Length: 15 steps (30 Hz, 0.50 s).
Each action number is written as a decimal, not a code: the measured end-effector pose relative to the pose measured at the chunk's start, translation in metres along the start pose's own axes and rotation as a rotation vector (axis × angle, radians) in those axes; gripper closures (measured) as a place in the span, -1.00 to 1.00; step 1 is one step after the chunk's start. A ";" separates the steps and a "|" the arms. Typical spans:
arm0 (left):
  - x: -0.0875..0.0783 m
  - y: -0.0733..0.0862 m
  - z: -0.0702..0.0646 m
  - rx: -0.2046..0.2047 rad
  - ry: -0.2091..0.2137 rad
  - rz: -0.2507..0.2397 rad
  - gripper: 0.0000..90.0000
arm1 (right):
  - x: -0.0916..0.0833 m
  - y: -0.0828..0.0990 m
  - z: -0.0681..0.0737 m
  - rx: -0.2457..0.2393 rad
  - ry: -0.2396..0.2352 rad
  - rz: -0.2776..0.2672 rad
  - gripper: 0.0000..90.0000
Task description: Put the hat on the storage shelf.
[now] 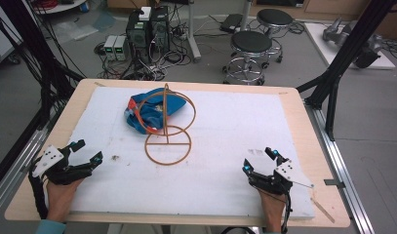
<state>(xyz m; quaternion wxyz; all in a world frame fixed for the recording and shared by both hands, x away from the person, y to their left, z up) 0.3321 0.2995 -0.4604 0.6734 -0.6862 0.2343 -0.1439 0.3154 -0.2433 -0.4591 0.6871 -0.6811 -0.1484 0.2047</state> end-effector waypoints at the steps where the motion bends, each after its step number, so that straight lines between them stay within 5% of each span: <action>1: 0.000 0.000 0.000 0.000 0.000 0.000 -0.66 | 0.000 0.000 0.000 -0.002 0.001 0.001 -0.77; 15: 0.001 0.000 0.002 -0.022 0.001 0.004 -0.66 | 0.000 0.000 0.000 0.005 0.003 -0.002 -0.77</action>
Point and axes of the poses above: each handheld gripper's, and its own axes: x roughly forward along the jaws, y roughly out of its underside, z roughly to its left, the point moved 7 cm from there along x, roughly forward along the jaws, and after that the axes turned 1 degree about -z, right-handed, at the moved point
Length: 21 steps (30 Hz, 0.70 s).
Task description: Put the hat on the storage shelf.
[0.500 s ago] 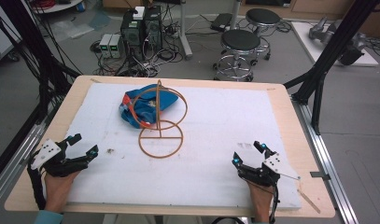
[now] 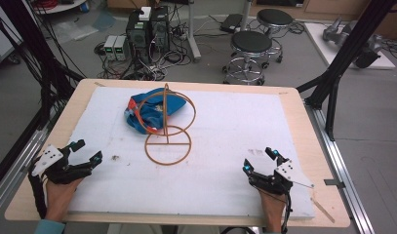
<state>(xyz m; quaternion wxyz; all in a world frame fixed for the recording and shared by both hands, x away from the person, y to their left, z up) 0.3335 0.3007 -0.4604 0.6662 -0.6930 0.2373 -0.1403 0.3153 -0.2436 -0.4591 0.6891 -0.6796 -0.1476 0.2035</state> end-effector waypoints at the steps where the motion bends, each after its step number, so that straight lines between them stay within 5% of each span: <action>1: 0.001 0.000 0.001 -0.007 -0.002 0.007 -0.66 | 0.000 0.000 0.000 -0.002 0.000 0.000 -0.77; 11: 0.001 -0.001 0.008 -0.070 -0.014 0.004 -0.67 | 0.000 0.000 0.001 -0.007 -0.005 0.004 -0.77; 21: 0.006 -0.023 0.015 -0.049 0.001 0.033 -0.68 | 0.001 0.001 0.001 -0.012 -0.007 0.014 -0.77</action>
Point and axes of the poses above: each handheld gripper's, and its own axes: x roughly forward along the jaws, y roughly out of its underside, z roughly to its left, the point moved 7 cm from there along x, roughly forward along the jaws, and after that the axes turned 1 degree about -z, right-handed, at the moved point
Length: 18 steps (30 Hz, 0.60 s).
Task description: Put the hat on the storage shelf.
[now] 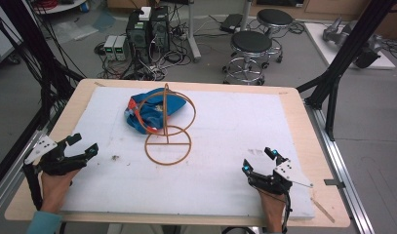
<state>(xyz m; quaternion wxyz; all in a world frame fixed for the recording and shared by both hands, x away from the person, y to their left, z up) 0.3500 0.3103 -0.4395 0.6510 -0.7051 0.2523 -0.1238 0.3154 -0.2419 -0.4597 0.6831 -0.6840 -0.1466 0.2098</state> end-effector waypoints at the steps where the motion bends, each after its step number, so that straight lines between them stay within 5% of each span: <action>1: 0.000 0.000 0.000 0.000 0.000 0.000 -0.68 | 0.000 0.000 0.000 0.000 0.000 0.000 -0.77; 7: 0.014 -0.022 -0.001 0.047 0.028 0.054 -0.68 | 0.000 0.000 0.000 -0.004 -0.001 0.001 -0.77; 12: 0.033 -0.042 -0.005 0.131 0.073 0.133 -0.69 | 0.000 0.000 0.000 -0.007 -0.001 0.001 -0.77; 18: 0.055 -0.056 -0.010 0.172 0.100 0.167 -0.69 | 0.000 0.000 0.000 -0.006 -0.001 0.000 -0.77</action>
Point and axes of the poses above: each handheld gripper's, and its own axes: x roughly forward along the jaws, y roughly out of its underside, z roughly to its left, the point moved 7 cm from there along x, roughly forward along the jaws, and after that the axes turned 1 degree about -z, right-handed, at the moved point
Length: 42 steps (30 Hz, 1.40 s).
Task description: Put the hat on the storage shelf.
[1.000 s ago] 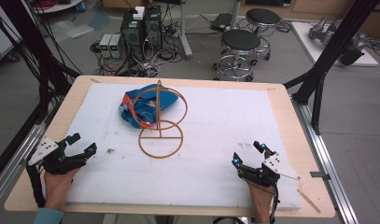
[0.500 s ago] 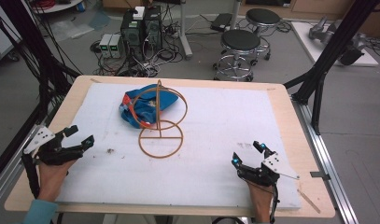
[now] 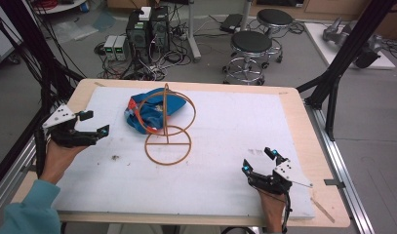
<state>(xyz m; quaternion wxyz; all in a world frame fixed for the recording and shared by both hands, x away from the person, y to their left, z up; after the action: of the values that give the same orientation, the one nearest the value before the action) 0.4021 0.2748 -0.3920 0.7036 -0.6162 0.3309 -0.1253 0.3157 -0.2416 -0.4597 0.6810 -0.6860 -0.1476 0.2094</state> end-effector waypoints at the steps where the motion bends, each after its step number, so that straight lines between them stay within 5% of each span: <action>1: 0.000 0.000 0.000 0.000 0.000 0.000 -0.69 | 0.000 0.000 0.000 0.002 0.000 0.000 -0.77; 10: 0.038 -0.018 -0.004 0.050 0.048 0.056 -0.69 | 0.000 0.000 0.000 0.005 0.000 0.001 -0.77; 23: 0.075 -0.026 -0.004 0.030 0.071 0.103 -0.73 | 0.000 0.000 0.000 0.003 0.001 0.003 -0.77; 33: 0.102 -0.010 -0.006 0.001 0.096 0.184 -0.81 | 0.000 0.000 0.000 0.003 0.001 0.002 -0.77; 42: 0.121 0.011 -0.026 0.068 0.118 0.300 -0.80 | 0.000 0.000 0.000 0.002 0.002 0.002 -0.77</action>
<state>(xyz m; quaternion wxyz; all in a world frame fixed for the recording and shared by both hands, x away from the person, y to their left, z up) 0.4746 0.1862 -0.4409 0.7143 -0.5272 0.4555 -0.0661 0.3159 -0.2416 -0.4598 0.6815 -0.6857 -0.1463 0.2097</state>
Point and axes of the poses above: each handheld gripper's, and its own axes: x roughly forward along the jaws, y roughly out of its underside, z roughly to its left, the point moved 7 cm from there along x, roughly forward along the jaws, and after that the axes turned 1 degree about -z, right-handed, at the moved point
